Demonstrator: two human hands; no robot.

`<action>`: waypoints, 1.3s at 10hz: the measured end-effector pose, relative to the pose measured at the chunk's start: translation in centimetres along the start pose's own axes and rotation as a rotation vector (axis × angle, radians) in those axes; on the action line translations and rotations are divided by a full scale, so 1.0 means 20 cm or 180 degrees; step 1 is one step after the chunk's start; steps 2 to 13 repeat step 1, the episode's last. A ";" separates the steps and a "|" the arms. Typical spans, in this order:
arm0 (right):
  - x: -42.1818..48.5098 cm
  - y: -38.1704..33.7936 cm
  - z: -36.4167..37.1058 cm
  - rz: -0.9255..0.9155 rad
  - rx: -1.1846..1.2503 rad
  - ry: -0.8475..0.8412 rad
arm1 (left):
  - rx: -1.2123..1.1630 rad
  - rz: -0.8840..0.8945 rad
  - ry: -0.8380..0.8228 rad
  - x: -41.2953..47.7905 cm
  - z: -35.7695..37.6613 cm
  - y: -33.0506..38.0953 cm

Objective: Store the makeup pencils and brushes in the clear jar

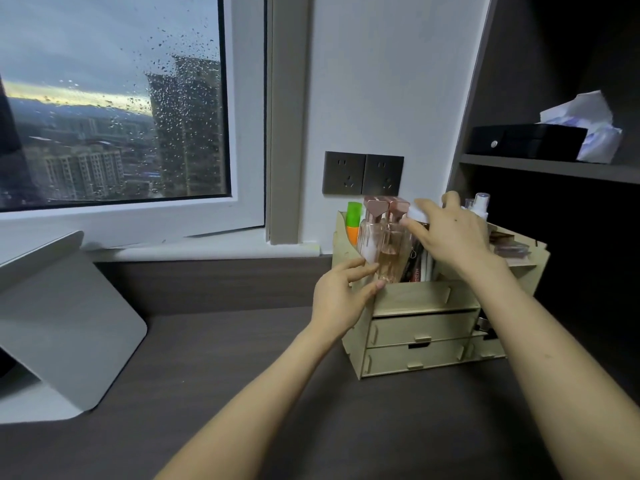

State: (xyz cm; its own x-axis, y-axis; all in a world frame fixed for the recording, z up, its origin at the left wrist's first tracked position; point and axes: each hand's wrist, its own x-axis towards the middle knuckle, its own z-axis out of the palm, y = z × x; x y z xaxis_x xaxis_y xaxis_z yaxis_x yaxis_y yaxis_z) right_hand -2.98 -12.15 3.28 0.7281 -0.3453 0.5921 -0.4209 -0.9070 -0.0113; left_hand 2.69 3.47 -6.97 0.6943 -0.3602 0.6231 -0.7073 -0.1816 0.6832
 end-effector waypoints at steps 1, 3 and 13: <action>-0.05 -0.04 -0.04 0.0069 -0.0007 0.0547 | -0.0094 -0.0009 0.0097 -0.01 -0.04 0.00; -0.05 -0.04 -0.04 0.0069 -0.0007 0.0547 | -0.0094 -0.0009 0.0097 -0.01 -0.04 0.00; -0.05 -0.04 -0.04 0.0069 -0.0007 0.0547 | -0.0094 -0.0009 0.0097 -0.01 -0.04 0.00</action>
